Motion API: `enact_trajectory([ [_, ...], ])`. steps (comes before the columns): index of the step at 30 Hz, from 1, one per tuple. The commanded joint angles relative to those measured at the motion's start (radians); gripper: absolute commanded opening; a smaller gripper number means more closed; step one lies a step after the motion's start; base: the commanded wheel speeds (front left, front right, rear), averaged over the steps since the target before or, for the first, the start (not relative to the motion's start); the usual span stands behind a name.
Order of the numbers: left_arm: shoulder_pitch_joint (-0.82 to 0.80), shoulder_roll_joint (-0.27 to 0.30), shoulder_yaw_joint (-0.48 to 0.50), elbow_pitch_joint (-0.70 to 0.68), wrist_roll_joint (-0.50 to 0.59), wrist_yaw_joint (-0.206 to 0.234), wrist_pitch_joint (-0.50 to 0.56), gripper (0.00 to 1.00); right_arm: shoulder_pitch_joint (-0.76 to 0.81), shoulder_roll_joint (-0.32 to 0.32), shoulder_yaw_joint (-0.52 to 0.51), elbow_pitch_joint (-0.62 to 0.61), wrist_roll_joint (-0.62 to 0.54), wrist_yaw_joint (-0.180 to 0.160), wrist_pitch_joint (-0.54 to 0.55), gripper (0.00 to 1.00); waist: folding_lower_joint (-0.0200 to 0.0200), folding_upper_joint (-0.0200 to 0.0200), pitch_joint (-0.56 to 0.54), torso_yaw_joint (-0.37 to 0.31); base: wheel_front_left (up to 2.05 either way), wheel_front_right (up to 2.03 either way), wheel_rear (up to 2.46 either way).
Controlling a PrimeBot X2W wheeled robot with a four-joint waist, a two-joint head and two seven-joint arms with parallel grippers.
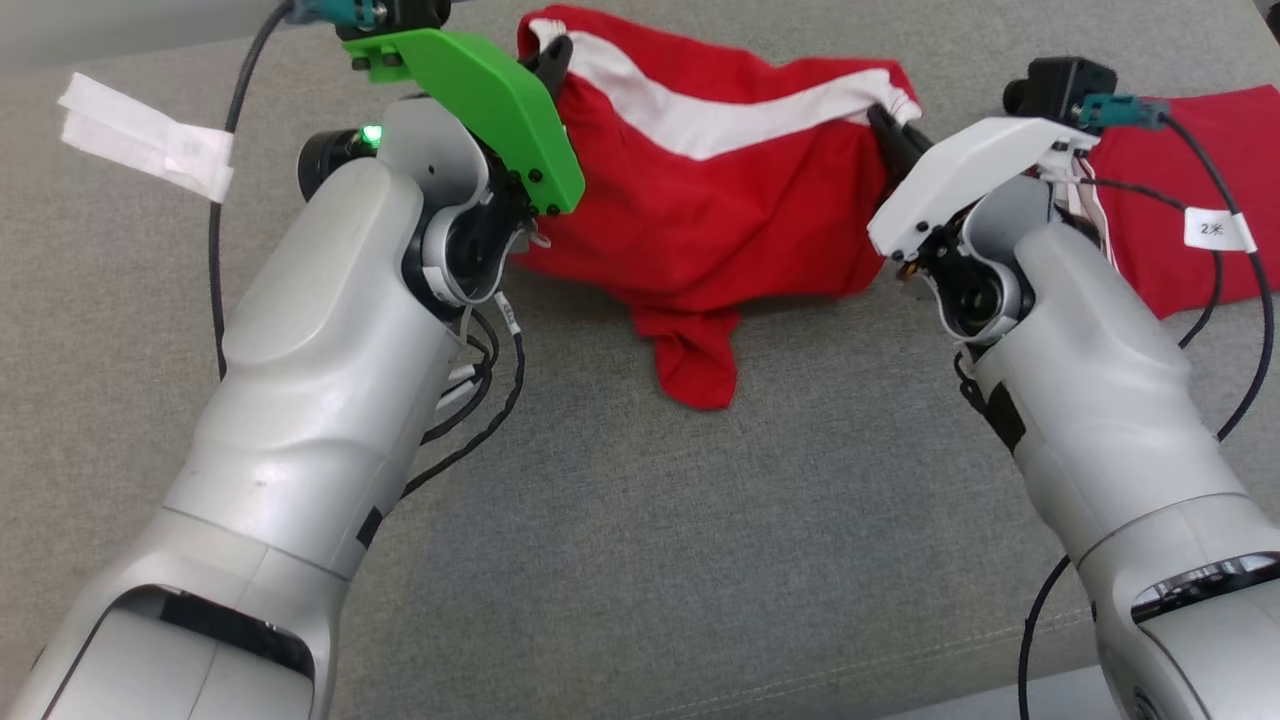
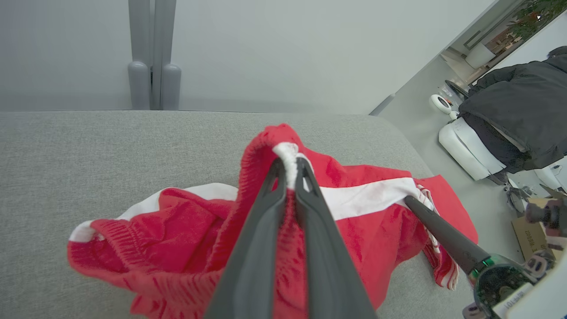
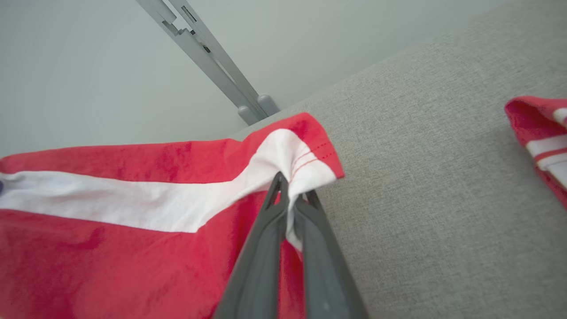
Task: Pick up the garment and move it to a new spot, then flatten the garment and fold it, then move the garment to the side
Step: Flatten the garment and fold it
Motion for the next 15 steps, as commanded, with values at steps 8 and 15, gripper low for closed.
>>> enact_trajectory([
  [8, -0.048, 0.002, 0.064, -0.152, -0.101, -0.055, -0.123, 0.0, 0.03, -0.078, -0.067, -0.285, -0.054, 0.0, 0.083, 0.0, 0.0, -0.0001, -0.031, 0.006, 0.0, 0.0, 0.0],
  [15, -0.127, 0.043, 0.143, -0.171, -0.117, -0.08, -0.222, 0.0, -0.075, -0.068, -0.115, -0.435, -0.163, 0.0, 0.175, 0.0, 0.0, -0.0001, 0.081, -0.038, 0.0, 0.0, 0.0],
])
